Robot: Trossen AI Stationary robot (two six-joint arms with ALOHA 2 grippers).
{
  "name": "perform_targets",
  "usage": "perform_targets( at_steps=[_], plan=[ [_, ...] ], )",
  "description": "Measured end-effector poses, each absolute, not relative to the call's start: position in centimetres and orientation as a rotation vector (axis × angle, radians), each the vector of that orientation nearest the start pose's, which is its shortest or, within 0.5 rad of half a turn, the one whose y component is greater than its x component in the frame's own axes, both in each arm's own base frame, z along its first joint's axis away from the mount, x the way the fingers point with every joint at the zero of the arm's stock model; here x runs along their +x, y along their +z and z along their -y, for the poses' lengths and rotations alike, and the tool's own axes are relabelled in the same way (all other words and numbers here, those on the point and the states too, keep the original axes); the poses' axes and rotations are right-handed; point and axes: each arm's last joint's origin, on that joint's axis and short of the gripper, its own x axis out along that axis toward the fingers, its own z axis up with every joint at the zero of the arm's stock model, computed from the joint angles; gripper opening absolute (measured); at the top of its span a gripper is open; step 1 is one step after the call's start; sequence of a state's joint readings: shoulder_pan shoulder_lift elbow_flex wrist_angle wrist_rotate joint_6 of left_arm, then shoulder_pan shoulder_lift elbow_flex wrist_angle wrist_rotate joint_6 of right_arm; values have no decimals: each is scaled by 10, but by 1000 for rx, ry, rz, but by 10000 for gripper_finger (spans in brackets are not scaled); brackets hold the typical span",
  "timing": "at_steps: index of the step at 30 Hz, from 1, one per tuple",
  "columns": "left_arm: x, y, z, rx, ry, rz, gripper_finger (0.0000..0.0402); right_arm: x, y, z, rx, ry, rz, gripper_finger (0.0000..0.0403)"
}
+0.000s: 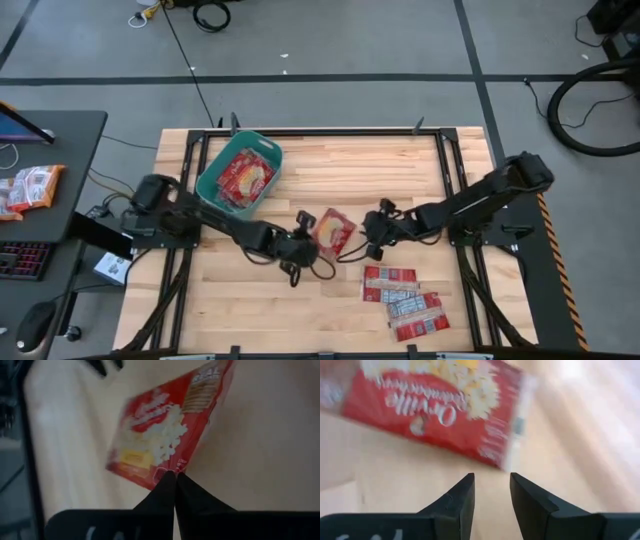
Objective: Sort popcorn bags into baskets
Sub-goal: Put the red popcorn bag into the green bin
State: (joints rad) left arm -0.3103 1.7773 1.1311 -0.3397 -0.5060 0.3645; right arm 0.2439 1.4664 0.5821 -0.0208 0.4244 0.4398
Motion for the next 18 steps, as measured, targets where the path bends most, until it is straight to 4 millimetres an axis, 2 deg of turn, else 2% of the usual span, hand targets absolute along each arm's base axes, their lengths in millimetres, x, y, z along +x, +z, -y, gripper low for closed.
perform_targets(
  at_steps=[5,11,18],
  plan=[
    [321,220,80,690,80,-974,2,239,155,-53,75,-419,-733,130],
    [292,249,68,747,191,-1023,1,238,157,-55,54,-418,-728,130],
    [265,283,46,577,376,-1073,1,238,157,-54,53,-423,-729,130]
  ],
)
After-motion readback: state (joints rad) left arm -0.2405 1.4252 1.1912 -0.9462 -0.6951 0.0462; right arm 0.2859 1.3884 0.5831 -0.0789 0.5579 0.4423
